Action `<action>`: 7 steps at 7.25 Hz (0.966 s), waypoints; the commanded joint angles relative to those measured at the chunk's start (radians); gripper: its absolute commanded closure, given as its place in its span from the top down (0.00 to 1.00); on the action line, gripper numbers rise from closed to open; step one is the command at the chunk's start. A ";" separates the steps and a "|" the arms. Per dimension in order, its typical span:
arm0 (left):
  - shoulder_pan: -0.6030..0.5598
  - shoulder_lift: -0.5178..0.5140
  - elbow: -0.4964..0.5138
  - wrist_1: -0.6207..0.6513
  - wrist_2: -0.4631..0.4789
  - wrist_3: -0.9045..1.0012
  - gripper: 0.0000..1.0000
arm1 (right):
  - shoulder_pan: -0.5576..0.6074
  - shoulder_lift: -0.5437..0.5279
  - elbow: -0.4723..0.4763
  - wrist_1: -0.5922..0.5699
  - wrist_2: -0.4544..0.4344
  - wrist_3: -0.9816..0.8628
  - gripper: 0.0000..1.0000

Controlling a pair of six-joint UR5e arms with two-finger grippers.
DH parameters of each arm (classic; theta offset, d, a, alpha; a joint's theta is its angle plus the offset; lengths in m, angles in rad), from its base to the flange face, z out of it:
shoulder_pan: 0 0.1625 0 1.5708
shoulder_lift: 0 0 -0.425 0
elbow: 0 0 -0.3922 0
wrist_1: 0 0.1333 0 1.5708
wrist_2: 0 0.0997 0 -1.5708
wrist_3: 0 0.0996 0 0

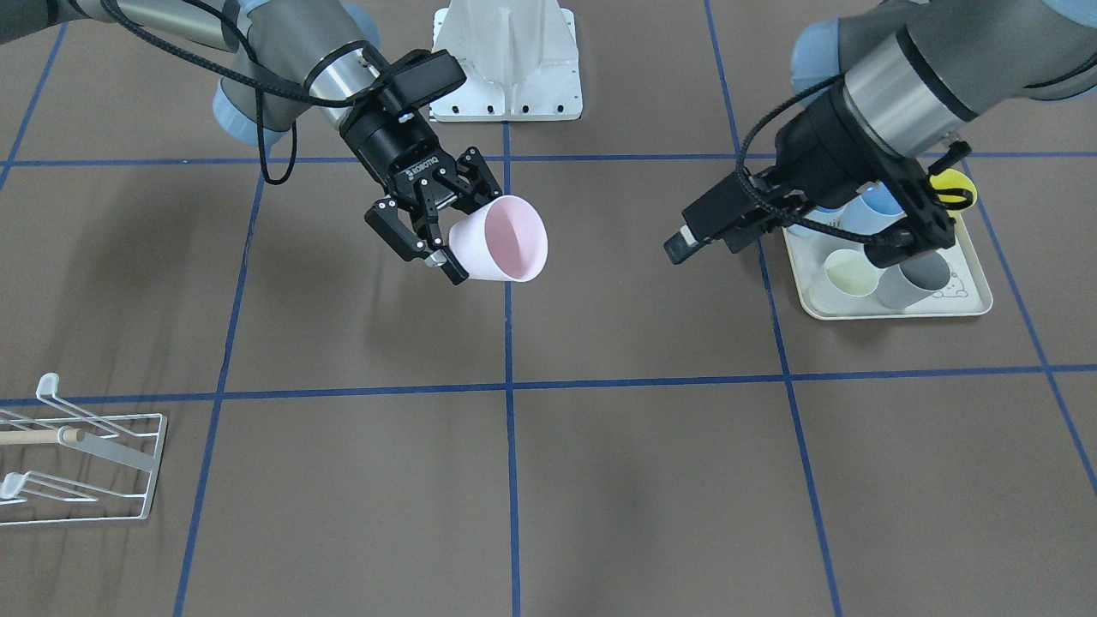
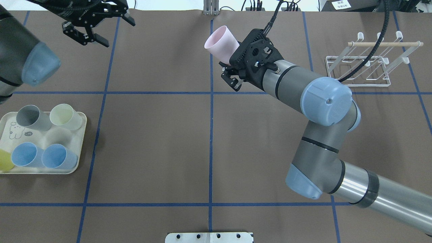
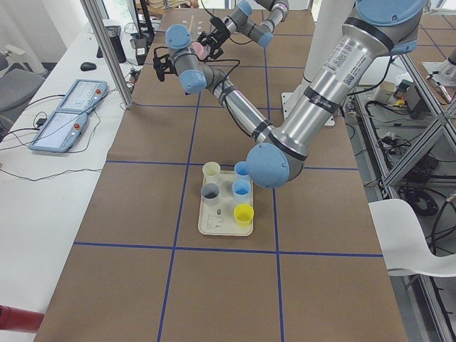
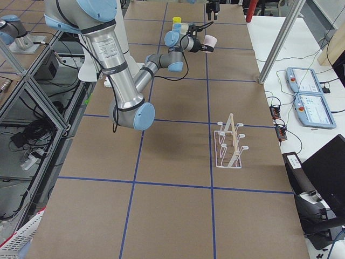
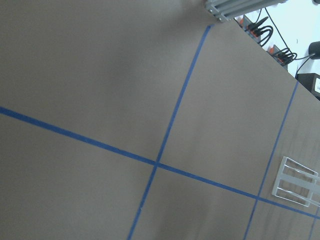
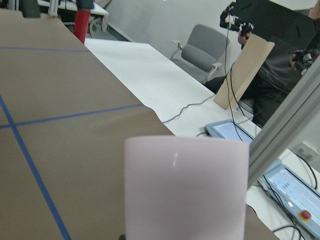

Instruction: Transfer IKEA cup to right arm and place on rack

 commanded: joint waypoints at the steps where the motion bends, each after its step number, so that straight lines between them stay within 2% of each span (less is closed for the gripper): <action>1: -0.018 0.127 -0.017 0.000 0.100 0.239 1.00 | 0.058 -0.040 0.103 -0.289 0.004 -0.145 0.39; 3: -0.016 0.202 -0.008 -0.001 0.113 0.398 1.00 | 0.123 -0.147 0.147 -0.324 0.004 -0.390 0.40; 5: -0.025 0.220 -0.011 -0.009 0.111 0.420 1.00 | 0.207 -0.291 0.202 -0.327 0.004 -0.693 0.40; 7: -0.073 0.249 -0.011 -0.007 0.114 0.536 1.00 | 0.305 -0.422 0.240 -0.326 0.004 -1.016 0.39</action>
